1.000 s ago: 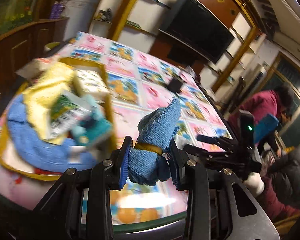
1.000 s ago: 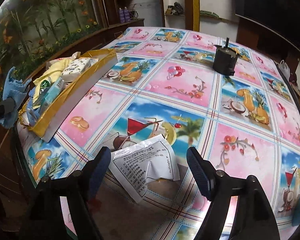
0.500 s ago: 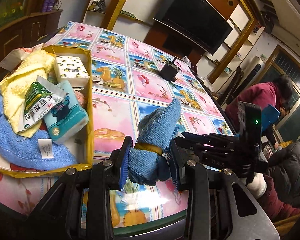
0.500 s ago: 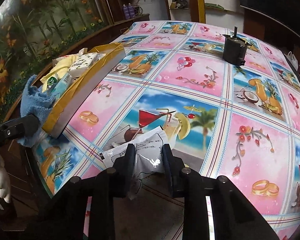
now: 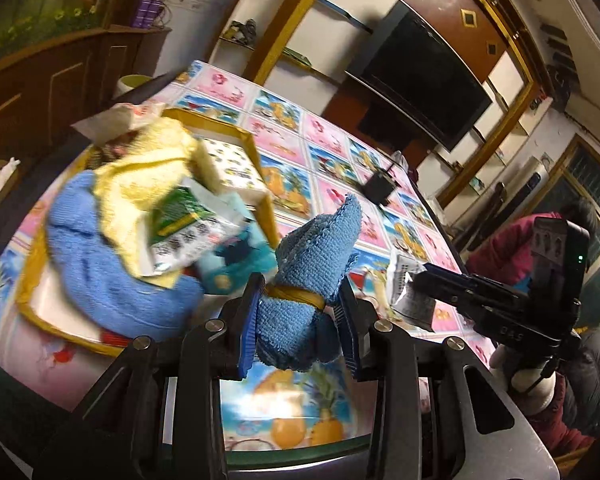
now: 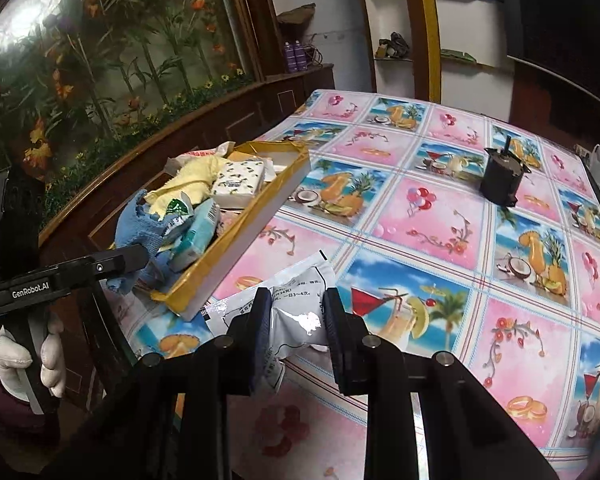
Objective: Organize soft objects
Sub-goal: 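Place the blue towel in the tray while right drops the white paper packet there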
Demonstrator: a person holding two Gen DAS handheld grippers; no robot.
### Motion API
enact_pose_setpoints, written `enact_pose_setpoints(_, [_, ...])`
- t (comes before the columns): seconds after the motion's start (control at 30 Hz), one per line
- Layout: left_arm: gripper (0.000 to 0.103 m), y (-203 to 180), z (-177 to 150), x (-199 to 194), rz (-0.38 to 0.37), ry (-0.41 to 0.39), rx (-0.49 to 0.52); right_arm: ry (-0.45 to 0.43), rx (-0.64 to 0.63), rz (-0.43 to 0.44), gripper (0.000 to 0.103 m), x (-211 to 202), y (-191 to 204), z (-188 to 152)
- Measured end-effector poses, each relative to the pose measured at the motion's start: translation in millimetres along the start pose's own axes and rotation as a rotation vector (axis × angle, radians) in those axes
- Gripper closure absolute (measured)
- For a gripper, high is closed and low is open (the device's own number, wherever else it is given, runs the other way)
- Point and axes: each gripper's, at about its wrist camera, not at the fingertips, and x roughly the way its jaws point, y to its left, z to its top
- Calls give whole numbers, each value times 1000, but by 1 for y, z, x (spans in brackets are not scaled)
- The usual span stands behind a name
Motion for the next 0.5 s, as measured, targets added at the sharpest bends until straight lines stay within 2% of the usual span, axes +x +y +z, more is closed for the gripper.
enact_pose_setpoints(0.3, [69,50,9,-25,62,-65,-73,-8,-78,54,77,27,45,36])
enact_pose_setpoints(0.5, [69,73,15,-24,86,-54,-115,-17,-88,68,77,53,61,75])
